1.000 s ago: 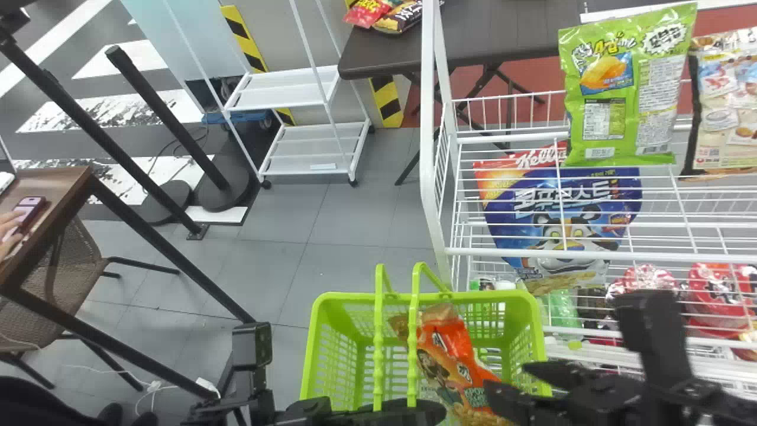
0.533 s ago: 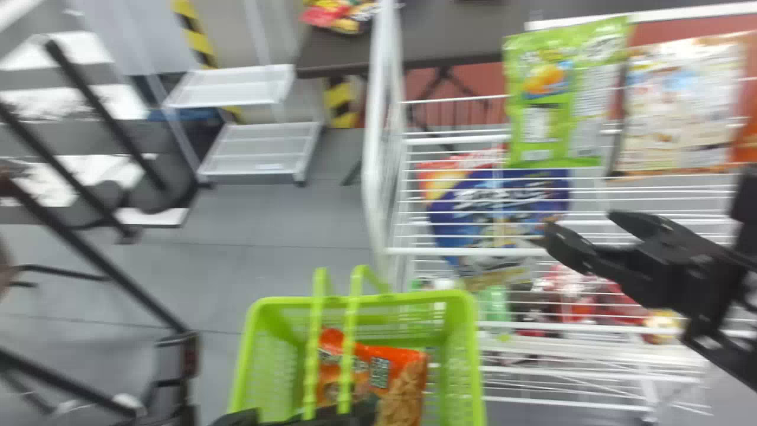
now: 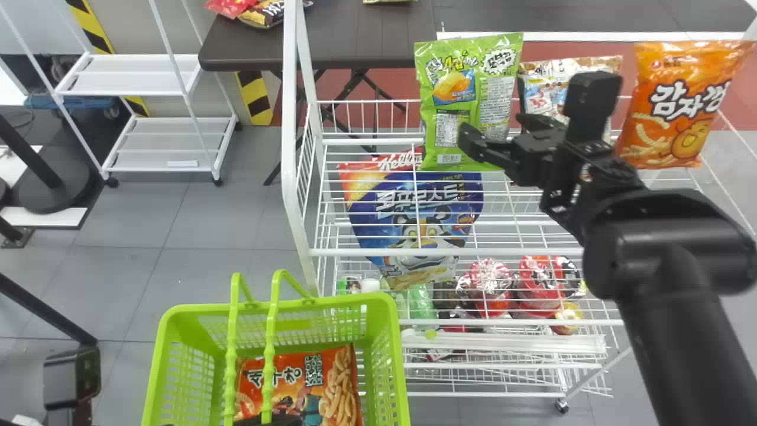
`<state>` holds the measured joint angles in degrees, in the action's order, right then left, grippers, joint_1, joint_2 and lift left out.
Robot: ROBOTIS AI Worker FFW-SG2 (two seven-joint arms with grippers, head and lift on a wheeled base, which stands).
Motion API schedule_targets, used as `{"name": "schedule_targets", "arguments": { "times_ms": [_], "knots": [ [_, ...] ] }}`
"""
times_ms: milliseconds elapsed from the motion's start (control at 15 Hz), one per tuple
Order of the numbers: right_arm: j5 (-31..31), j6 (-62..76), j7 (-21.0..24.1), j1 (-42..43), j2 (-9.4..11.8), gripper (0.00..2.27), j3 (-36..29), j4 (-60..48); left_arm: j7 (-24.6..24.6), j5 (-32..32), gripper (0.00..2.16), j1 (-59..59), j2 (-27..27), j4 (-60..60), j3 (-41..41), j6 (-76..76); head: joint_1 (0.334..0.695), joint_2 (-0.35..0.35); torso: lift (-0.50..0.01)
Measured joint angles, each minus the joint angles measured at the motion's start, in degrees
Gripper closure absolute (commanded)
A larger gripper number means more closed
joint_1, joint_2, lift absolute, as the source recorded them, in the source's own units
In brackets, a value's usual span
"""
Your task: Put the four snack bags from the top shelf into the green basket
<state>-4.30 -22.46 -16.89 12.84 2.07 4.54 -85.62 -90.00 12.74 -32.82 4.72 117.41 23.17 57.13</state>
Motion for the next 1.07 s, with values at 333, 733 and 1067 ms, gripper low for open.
{"name": "schedule_targets", "arguments": {
  "times_ms": [333, 733, 1067],
  "knots": [
    [2.07, 3.98, 3.65, 9.62, -1.29, 0.77, 6.58, 16.32, 0.0, 0.17, 2.15, -0.14, 0.03, -0.35, 0.4, -0.24, 0.695, 0.108, 0.0],
    [6.54, -0.48, 7.56, 10.93, -1.98, 2.26, 7.64, 18.03, 0.0, 0.17, 2.15, -0.14, 0.09, -0.99, 0.64, -0.92, 0.695, 0.098, 0.0],
    [6.93, 1.2, 6.78, 8.1, -1.98, 2.26, 6.95, 13.88, 0.0, 0.24, 2.15, -0.14, 0.11, -1.13, 0.77, -0.92, 0.695, 0.102, 0.0]
  ]
}}
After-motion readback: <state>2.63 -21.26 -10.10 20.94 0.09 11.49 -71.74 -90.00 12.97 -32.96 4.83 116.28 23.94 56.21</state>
